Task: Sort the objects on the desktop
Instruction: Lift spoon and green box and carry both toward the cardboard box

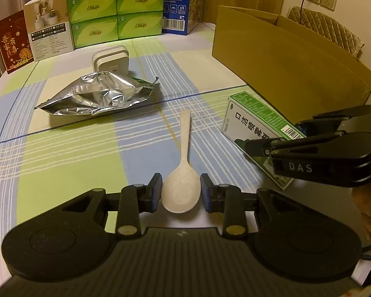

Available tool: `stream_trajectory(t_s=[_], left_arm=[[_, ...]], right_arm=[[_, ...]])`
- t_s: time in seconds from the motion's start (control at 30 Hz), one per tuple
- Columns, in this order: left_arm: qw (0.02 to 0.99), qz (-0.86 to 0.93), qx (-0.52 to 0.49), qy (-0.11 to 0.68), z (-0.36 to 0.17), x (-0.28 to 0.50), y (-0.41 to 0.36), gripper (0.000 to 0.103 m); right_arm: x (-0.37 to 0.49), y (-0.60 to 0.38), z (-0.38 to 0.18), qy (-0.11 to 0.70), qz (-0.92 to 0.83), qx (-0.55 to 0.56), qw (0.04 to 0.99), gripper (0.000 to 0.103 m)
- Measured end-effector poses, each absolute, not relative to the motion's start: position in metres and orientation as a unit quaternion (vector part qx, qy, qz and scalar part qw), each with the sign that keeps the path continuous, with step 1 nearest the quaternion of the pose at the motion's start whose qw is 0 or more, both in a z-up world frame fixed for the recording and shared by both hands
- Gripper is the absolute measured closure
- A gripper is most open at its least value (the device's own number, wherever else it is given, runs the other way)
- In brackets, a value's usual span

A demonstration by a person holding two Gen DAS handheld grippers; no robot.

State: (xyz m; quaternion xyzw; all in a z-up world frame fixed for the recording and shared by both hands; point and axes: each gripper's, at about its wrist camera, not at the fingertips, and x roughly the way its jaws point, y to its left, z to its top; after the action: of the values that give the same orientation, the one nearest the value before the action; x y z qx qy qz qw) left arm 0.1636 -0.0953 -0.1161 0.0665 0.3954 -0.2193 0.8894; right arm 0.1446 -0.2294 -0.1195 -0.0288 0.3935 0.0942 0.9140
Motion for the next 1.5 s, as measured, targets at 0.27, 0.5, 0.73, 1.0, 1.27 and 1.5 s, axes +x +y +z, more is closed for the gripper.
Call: stream_trajectory(t_s=[0.27, 0.5, 0.73, 1.0, 1.27, 1.5], left_arm=[[0.895, -0.219, 0.064, 0.384, -0.106, 0.158, -0.098, 0.075], [0.908, -0.195, 0.047, 0.368, -0.088, 0.136, -0.102, 0.075], [0.919, -0.174, 0.039, 0.351, -0.058, 0.109, -0.107, 0.075], [0.923, -0.189, 0.041, 0.333, -0.023, 0.088, -0.134, 0.075], [0.925, -0.221, 0.05, 0.305, 0.01, 0.083, -0.177, 0.075], [0.922, -0.24, 0.058, 0.297, 0.028, 0.08, -0.212, 0.075]], right_arm=[[0.135, -0.231, -0.104, 0.378, 0.091, -0.029, 0.921, 0.075], [0.114, -0.235, -0.077, 0.364, 0.094, -0.029, 0.926, 0.075], [0.091, -0.253, -0.042, 0.342, 0.084, -0.016, 0.936, 0.075], [0.074, -0.286, 0.002, 0.31, 0.062, -0.003, 0.949, 0.075], [0.062, -0.329, 0.036, 0.282, 0.031, 0.0, 0.959, 0.075], [0.055, -0.367, 0.046, 0.274, 0.003, 0.001, 0.962, 0.075]])
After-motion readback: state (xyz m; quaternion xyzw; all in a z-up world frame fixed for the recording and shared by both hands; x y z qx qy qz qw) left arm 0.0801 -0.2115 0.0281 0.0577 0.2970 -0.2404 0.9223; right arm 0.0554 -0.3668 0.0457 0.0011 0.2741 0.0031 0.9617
